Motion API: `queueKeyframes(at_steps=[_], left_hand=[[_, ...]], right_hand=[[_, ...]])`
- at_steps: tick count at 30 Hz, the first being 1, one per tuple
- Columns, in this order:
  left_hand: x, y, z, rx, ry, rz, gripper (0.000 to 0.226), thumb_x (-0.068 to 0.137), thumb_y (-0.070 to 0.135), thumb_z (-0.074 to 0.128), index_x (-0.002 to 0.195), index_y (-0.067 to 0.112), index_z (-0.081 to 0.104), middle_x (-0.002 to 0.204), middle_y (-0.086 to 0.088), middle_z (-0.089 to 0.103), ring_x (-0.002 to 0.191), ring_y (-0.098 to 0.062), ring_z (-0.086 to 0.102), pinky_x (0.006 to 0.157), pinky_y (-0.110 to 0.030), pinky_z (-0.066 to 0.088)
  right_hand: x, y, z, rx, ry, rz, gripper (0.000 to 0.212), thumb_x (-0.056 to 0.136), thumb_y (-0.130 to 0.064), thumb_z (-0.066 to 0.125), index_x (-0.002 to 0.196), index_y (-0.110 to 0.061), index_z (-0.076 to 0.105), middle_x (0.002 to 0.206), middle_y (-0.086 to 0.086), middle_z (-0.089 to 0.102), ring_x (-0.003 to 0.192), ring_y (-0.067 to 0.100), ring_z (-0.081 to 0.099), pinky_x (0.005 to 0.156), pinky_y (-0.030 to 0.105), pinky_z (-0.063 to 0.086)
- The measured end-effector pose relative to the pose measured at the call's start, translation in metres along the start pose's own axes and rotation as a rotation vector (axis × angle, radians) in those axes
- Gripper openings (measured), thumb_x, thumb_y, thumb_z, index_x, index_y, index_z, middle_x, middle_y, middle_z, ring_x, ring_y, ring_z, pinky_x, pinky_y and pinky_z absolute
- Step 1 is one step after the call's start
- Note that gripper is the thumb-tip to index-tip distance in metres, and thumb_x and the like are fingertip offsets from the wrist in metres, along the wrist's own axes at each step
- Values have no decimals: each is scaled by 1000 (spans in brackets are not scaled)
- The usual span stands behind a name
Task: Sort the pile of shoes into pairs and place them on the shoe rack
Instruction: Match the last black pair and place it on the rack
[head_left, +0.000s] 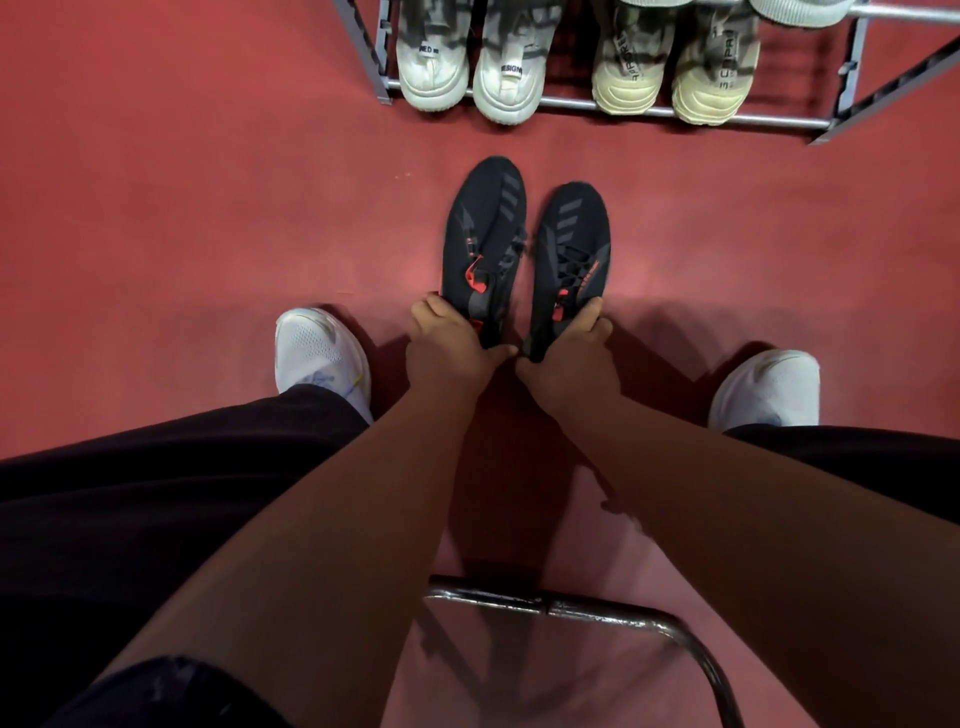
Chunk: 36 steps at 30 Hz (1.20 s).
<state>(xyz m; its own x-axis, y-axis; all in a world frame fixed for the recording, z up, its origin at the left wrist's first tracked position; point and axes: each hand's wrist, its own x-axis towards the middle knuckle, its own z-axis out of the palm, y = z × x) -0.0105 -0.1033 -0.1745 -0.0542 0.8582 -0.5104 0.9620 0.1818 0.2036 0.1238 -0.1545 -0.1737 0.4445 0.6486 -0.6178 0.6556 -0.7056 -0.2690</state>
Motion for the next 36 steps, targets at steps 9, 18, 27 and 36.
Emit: queueKeyframes(at_steps=[9,18,27,36], left_hand=[[-5,4,-40,-34,-86,-70,102,65,59,85,136,-2,43,134,-20,49,124,-37,53,104,-42,48],[-63,27,-187,25,-425,-82,23,70,35,81,78,18,68,74,-5,68,62,-21,65,61,-26,51],[-171,50,-314,19,-493,10,27,85,32,75,93,8,64,87,-15,64,73,-30,61,70,-32,51],[-263,92,-429,-147,-63,259,47,55,51,82,75,9,73,76,-7,69,63,-25,62,60,-29,47]], right_hand=[[5,15,-65,-160,-83,-3,127,68,-55,84,164,-19,9,153,11,36,135,41,51,107,48,49],[-51,-33,-192,-235,-43,-36,82,75,-55,76,133,-1,53,125,15,62,110,33,66,87,33,53],[-191,-52,-322,-436,-98,-219,40,67,-53,67,65,-13,68,64,4,63,65,25,63,62,28,52],[-284,-42,-430,-243,271,-359,44,73,-56,66,71,-12,71,72,9,68,71,27,63,61,30,51]])
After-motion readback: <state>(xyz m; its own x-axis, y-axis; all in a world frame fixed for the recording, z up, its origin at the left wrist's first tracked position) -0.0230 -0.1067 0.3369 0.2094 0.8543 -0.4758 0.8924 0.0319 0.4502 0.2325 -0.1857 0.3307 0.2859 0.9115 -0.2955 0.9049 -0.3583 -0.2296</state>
